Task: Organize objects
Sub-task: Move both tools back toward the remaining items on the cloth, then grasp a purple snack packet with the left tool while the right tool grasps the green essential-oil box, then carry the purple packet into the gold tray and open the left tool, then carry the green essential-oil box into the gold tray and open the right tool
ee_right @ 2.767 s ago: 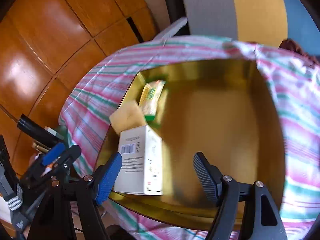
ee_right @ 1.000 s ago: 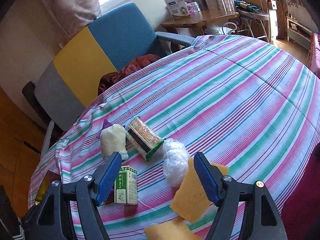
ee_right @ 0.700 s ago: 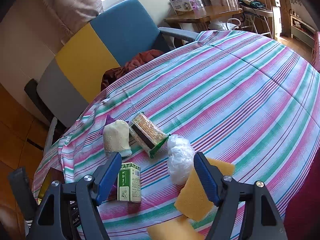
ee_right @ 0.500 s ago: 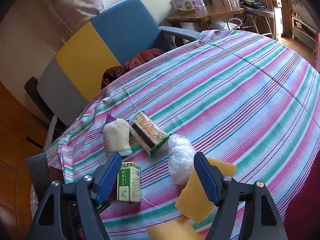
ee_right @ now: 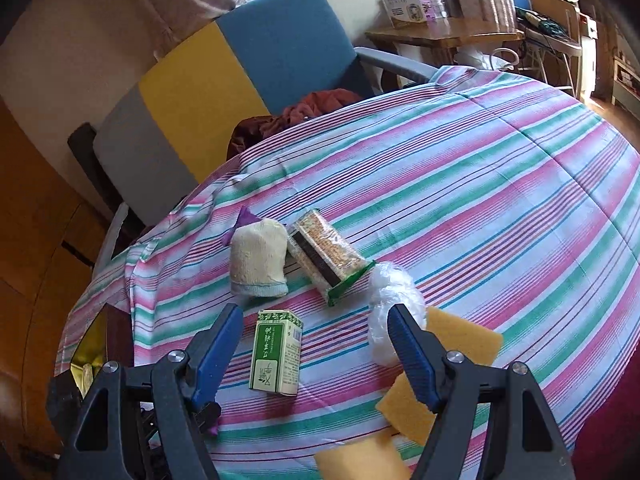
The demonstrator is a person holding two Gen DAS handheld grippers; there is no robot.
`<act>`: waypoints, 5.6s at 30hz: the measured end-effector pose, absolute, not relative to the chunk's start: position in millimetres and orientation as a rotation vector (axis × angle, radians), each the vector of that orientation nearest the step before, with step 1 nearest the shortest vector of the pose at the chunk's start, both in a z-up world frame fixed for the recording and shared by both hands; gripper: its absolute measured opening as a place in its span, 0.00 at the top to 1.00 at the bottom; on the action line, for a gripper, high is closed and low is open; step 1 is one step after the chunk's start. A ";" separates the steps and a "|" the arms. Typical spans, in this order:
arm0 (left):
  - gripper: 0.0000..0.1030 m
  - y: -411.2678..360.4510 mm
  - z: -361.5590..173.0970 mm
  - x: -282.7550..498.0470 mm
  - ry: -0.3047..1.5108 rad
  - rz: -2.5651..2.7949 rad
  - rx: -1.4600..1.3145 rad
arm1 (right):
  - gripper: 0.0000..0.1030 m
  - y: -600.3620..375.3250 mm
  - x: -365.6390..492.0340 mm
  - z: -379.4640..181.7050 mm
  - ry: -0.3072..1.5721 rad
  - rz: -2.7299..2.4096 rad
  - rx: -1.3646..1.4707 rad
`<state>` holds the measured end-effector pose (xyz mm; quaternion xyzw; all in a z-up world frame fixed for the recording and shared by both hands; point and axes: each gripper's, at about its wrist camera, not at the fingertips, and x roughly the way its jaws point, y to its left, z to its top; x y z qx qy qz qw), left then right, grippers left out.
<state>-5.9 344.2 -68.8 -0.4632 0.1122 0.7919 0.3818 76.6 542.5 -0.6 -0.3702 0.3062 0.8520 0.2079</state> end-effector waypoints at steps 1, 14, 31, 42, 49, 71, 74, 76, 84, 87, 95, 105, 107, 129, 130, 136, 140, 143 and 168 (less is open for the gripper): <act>0.66 342.6 -68.8 -2.4 0.296 2.022 -1.173 | 0.26 538.5 73.4 -1.6 0.831 2.384 -1.051; 0.66 331.8 -56.6 16.6 0.329 2.013 -1.110 | 0.32 509.1 30.7 -31.9 0.669 2.400 -1.317; 0.66 294.3 -28.3 39.3 0.274 2.020 -1.058 | 0.70 500.2 7.6 -61.7 0.512 2.338 -1.483; 0.66 229.3 4.9 6.8 0.122 2.118 -1.099 | 0.70 494.0 7.8 -63.3 0.406 2.321 -1.509; 0.66 159.4 11.7 -68.9 0.010 2.244 -1.252 | 0.70 492.1 9.6 -63.2 0.375 2.317 -1.505; 0.66 94.6 -61.0 -234.5 0.057 2.349 -1.644 | 0.70 483.7 4.4 -64.2 0.320 2.329 -1.524; 0.63 92.2 -69.7 -244.2 0.022 2.359 -1.672 | 0.70 484.3 3.7 -65.0 0.319 2.329 -1.526; 0.63 91.7 -68.0 -245.4 0.029 2.388 -1.652 | 0.70 484.0 3.5 -65.2 0.318 2.330 -1.526; 0.46 86.0 -47.9 -229.1 0.082 2.452 -1.555 | 0.70 483.4 2.9 -65.2 0.309 2.331 -1.526; 0.46 80.1 -35.0 -214.5 0.078 2.486 -1.512 | 0.70 482.9 3.1 -65.6 0.301 2.333 -1.525; 0.46 79.3 9.5 -122.0 0.173 2.608 -1.229 | 0.70 479.7 3.6 -66.8 0.274 2.333 -1.524; 0.45 81.7 16.6 -42.6 0.174 2.626 -1.097 | 0.70 474.4 5.9 -67.3 0.250 2.327 -1.521; 0.45 80.5 13.5 -35.4 0.168 2.621 -1.106 | 0.70 472.4 6.6 -67.2 0.248 2.325 -1.525; 0.44 30.0 17.1 -22.2 0.008 2.678 -1.081 | 0.70 348.1 -26.3 29.3 0.306 2.710 -1.459; 0.44 25.2 17.4 -22.1 -0.002 2.687 -1.083 | 0.70 332.5 -35.7 31.0 0.310 2.749 -1.484; 0.44 2.9 10.9 -23.7 -0.047 2.716 -1.119 | 0.70 243.6 -91.1 11.7 0.361 2.854 -1.674; 0.44 -9.8 5.1 -23.9 -0.078 2.723 -1.148 | 0.70 201.4 -132.0 -19.3 0.377 2.807 -1.813; 0.44 -18.6 -0.1 -24.2 -0.099 2.724 -1.168 | 0.70 177.3 -154.9 -37.4 0.345 2.762 -1.870; 0.43 -22.0 -7.8 -21.5 -0.080 2.730 -1.181 | 0.57 187.7 -127.2 -8.7 0.443 2.849 -1.668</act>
